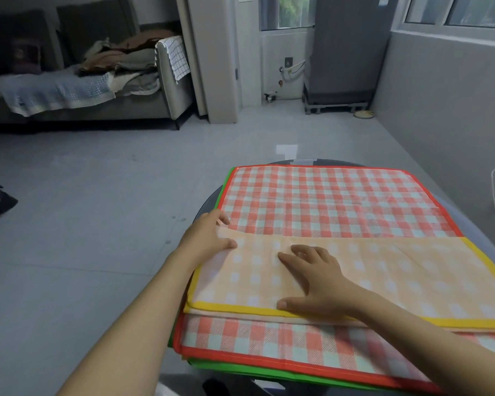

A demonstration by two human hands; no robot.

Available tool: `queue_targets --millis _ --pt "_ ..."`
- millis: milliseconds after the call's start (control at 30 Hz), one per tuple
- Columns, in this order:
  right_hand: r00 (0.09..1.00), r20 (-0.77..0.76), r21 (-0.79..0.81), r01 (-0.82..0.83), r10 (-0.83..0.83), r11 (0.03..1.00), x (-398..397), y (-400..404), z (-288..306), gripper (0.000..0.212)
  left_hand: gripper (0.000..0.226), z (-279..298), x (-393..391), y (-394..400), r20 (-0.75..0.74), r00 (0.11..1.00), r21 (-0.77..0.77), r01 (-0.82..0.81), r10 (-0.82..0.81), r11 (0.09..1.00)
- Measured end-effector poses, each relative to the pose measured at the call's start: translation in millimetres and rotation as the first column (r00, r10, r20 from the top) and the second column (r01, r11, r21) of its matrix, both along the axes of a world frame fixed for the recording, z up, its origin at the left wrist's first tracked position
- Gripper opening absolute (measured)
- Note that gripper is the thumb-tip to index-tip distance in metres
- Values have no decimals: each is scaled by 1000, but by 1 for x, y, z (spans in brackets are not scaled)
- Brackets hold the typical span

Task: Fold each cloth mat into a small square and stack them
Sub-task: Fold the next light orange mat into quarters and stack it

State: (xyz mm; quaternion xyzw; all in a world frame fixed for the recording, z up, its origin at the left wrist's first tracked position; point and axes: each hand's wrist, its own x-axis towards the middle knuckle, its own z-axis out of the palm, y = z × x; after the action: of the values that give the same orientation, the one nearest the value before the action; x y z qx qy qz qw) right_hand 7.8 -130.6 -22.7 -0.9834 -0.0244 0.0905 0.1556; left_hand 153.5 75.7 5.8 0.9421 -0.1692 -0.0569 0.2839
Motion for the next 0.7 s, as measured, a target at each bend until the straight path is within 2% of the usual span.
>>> queue_targets --millis 133,233,433,533,600,633,700 --pt "1000 -15 1 10 -10 1000 -1 2 2 90 49 16 -5 3 -228 968 -243 -161 105 957" --pt "1000 -25 -10 6 -6 1000 -1 4 5 90 42 26 -1 10 -410 907 -368 -263 98 892" --pt "999 -30 -24 12 -13 1000 -4 4 9 91 28 46 -2 -4 -546 837 -586 -345 -43 733" --pt "1000 -20 34 -2 3 999 -8 0 11 92 13 60 -8 -27 -562 818 -662 -354 -125 661" --pt "1000 -10 152 16 -15 988 -11 -6 16 88 12 68 -17 -45 -563 808 -706 -360 -175 609" --pt "998 4 271 62 -66 960 -14 -11 20 83 12 72 -23 -56 -554 808 -727 -354 -199 589" --pt "974 8 519 188 -224 834 -22 -21 31 56 11 76 -35 -78 -527 817 -757 -327 -234 565"
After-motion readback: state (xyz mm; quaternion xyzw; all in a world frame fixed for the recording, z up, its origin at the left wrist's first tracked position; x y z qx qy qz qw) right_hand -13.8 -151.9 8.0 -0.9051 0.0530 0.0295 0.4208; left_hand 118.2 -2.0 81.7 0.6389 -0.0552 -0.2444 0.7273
